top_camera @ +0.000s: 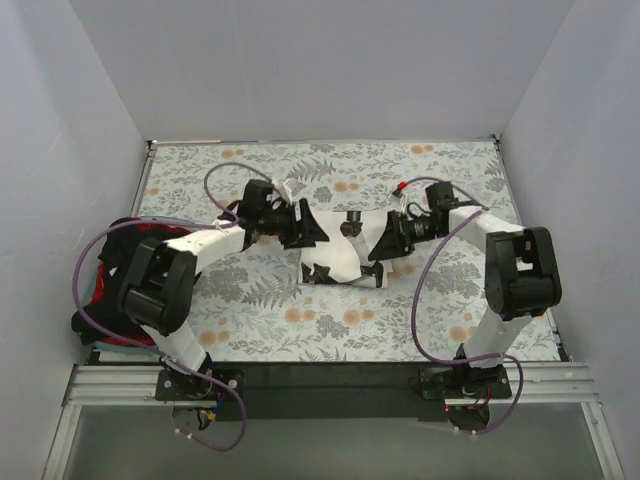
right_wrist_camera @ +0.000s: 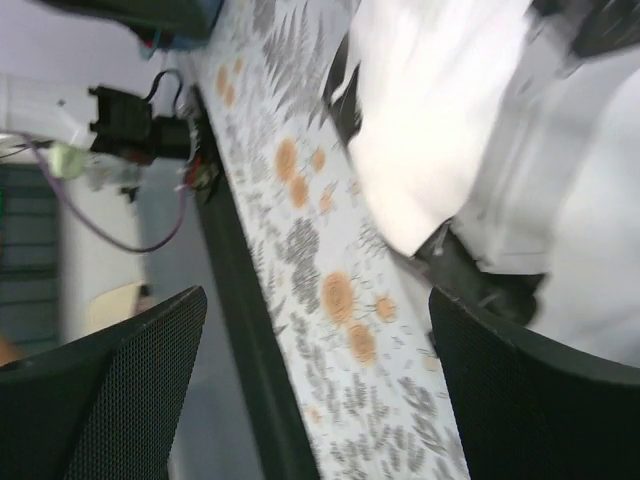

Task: Fold and stack the t-shirts
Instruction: Neatly place the folded tshirt to the corner

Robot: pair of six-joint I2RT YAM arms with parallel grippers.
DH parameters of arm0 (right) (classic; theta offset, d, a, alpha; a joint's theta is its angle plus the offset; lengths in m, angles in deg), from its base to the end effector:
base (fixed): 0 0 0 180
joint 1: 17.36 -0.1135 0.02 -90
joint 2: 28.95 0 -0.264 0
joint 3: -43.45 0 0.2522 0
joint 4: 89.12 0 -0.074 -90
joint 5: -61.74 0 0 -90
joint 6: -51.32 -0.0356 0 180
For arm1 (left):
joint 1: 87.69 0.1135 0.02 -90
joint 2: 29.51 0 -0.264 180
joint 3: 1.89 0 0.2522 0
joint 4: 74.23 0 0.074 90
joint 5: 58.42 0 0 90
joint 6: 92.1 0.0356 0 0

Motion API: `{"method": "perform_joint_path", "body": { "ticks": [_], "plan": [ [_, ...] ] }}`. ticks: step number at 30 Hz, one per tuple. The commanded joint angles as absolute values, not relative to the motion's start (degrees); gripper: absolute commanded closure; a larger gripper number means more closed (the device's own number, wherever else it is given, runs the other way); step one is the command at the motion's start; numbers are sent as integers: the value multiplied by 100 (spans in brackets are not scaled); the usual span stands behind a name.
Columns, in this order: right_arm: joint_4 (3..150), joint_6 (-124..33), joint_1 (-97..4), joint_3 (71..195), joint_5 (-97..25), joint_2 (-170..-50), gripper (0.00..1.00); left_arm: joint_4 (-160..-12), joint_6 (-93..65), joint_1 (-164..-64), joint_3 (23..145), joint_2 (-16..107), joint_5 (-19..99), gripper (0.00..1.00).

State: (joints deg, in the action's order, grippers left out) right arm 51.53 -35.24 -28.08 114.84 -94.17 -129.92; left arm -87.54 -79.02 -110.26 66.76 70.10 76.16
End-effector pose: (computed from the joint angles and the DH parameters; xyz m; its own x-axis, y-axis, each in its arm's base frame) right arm 0.3097 0.0917 0.1656 -0.8913 -0.1937 -0.4100 -0.4527 0.3290 0.8288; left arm 0.3150 -0.1580 0.1747 -0.8642 -0.3921 0.3152 -0.4610 0.3662 -0.8084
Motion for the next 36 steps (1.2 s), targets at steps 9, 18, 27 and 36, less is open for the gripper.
{"method": "perform_joint_path", "body": {
  "ticks": [9, 18, 27, 36],
  "plan": [
    [3731, -2058, -937, 12603, -7923, -11895, 2, -11496, -6907, -13425, 9183, 7268, 1455, 16],
    [3616, -1785, -875, 11839, -7774, -11385, 2, -11875, -7144, -13656, 9818, 9000, 874, 15],
    [3537, -1654, -761, 11935, -7695, -11543, 2, -12350, -6364, -12271, 9712, 9538, 943, 15],
    [3528, -1610, -690, 12005, -7774, -11807, 2, -12350, -4808, -10521, 10475, 9863, 1364, 15]
  ]
}}
